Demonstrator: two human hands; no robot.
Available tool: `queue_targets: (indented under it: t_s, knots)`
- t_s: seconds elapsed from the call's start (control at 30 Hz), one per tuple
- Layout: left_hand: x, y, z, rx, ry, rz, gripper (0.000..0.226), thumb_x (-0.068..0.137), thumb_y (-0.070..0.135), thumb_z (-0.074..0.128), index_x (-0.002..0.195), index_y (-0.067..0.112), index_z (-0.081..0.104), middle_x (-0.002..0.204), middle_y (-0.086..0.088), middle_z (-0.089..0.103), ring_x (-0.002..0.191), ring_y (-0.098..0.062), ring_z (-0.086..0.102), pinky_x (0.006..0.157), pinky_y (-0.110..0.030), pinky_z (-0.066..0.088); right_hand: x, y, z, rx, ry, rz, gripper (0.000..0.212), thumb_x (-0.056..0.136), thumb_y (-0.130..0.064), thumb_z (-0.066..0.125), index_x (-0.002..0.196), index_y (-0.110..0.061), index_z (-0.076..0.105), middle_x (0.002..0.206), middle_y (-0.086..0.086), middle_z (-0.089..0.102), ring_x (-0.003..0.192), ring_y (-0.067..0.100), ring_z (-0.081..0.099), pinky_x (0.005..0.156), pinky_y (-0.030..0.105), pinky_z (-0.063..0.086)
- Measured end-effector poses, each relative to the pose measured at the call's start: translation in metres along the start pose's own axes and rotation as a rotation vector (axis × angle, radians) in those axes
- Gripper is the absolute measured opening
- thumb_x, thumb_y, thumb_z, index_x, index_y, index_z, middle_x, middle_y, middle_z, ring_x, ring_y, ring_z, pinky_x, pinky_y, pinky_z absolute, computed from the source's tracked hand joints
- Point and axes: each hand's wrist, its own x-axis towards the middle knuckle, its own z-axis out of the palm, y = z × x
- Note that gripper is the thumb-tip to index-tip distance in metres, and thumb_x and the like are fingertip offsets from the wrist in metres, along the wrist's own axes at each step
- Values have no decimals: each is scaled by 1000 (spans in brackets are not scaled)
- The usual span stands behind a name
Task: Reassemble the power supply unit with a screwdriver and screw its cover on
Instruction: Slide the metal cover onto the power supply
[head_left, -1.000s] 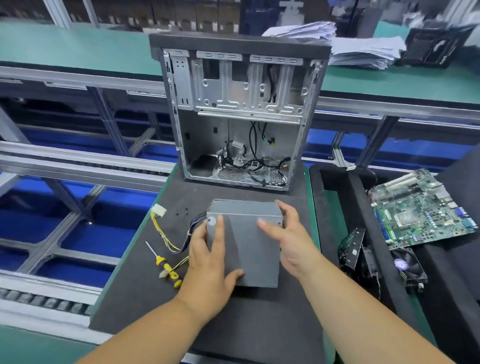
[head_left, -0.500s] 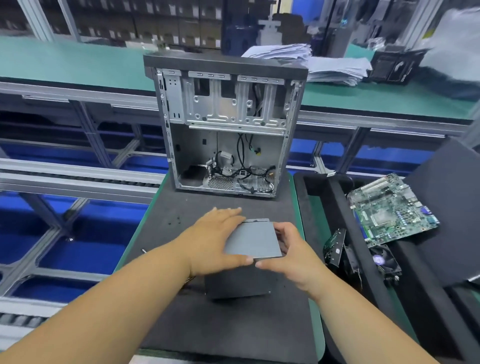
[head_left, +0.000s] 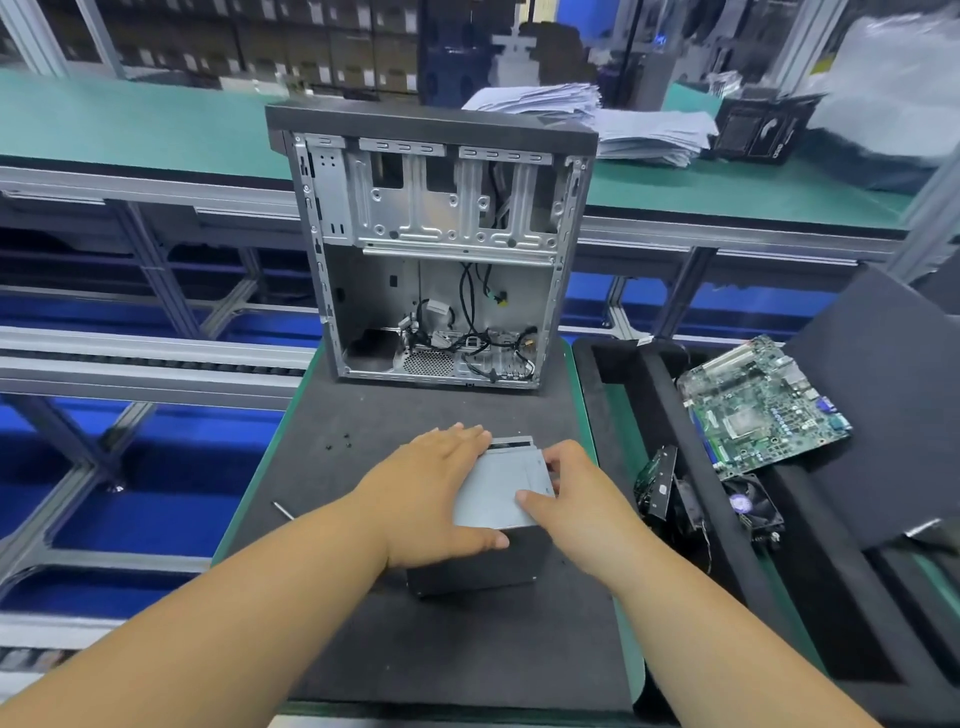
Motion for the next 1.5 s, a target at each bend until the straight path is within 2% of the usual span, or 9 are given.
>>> queue_targets:
  t_s: [0.1,0.2,0.37,0.63,0.87,1.07,1.17,1.3,1.5]
  knots:
    - [1,-1,0,11,2,7,112,72,80,54,156,21,10,163,7,11,150,-9,4,123,-28,3,6,-7,-1,-231,55,-22,45,87,-41,66,123,-26,44,121,-8,52,104,16,57,79,33,47]
    - [3,-2,-2,3,5,8,111,73,79,55,156,21,11,163,6,11,150,-9,5,122,-27,4,11,-10,4,-347,127,-223,61,88,-40,63,140,-37,32,136,-9,37,122,16,43,86,32,36]
    - [1,-1,-1,-5,2,20,110,73,79,54,156,22,9,163,7,11,150,-8,5,123,-29,4,18,-11,10,-555,147,-343,31,94,-47,52,124,-39,49,128,-13,41,116,16,45,96,36,27]
    - [3,-4,-2,5,-12,14,109,75,78,53,156,20,9,164,6,8,150,-9,4,123,-30,5,20,-2,13,-536,287,-450,35,91,-43,60,121,-25,60,121,-11,56,108,12,54,103,30,25]
    - [4,-5,-1,3,-19,18,109,75,78,52,156,20,10,164,5,10,150,-10,5,123,-32,7,22,-7,17,-794,317,-519,29,95,-41,49,113,-24,64,112,-6,59,96,20,59,102,38,24]
    - [6,-6,-2,3,-19,16,105,78,77,51,156,19,11,164,4,10,150,-11,5,123,-30,5,28,-1,4,-545,215,-512,24,94,-40,57,114,-29,65,116,-17,52,108,9,50,100,33,22]
    - [8,-6,-3,9,-32,19,103,80,76,50,156,18,11,164,2,10,150,-12,6,123,-32,7,32,-2,1,-638,205,-544,19,94,-43,53,108,-32,62,113,-18,50,104,9,47,98,36,21]
    - [9,-5,-4,31,-39,18,101,82,73,49,156,17,10,164,1,9,150,-13,6,122,-33,7,33,-6,10,-771,336,-633,18,90,-31,57,91,-18,69,94,-3,62,86,24,58,90,36,28]
    - [4,-3,3,122,-50,17,97,88,75,31,156,16,-4,164,1,-7,150,-11,-7,122,-31,-3,31,8,21,-440,553,-704,20,85,-13,60,87,-11,79,87,0,72,86,23,67,88,37,44]
